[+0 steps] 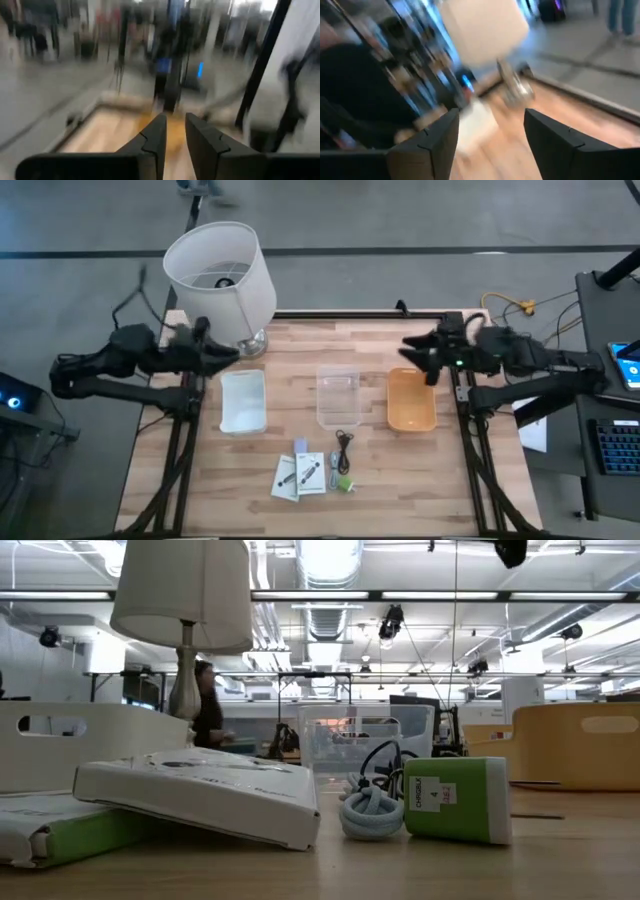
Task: Pick and place items into bin
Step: Put the black charger cable into the white bin
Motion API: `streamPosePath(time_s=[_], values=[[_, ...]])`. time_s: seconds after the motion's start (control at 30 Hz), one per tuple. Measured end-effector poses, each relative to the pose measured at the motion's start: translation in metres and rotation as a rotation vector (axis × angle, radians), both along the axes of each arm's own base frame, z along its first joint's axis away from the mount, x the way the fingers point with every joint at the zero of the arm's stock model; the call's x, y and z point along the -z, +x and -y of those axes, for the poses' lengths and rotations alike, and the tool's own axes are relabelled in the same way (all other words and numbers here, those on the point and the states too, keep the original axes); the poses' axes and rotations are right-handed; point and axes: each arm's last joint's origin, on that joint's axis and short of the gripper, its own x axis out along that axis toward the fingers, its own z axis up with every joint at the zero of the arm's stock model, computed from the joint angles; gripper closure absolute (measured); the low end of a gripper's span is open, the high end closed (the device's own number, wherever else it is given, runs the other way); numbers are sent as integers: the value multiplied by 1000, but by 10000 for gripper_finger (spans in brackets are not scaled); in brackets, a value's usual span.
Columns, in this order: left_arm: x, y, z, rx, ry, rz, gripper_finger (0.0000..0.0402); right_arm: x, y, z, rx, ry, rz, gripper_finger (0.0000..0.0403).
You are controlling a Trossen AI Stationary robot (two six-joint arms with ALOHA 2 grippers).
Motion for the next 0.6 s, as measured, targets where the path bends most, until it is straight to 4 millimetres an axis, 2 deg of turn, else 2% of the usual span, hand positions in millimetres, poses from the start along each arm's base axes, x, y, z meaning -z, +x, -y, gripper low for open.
streamPosePath(time_s=[0.1,0.2,0.37,0.6], values=[[3,9,1,27,45,-228,345,-4,13,-1,-11,35,-255,188],[6,16,5,79,50,-370,345,-6,25,-4,-38,58,-431,188],[17,30,16,198,34,-450,345,-5,43,-12,-73,101,-622,188],[33,47,29,282,-49,-545,345,20,70,-33,-119,217,-802,188]])
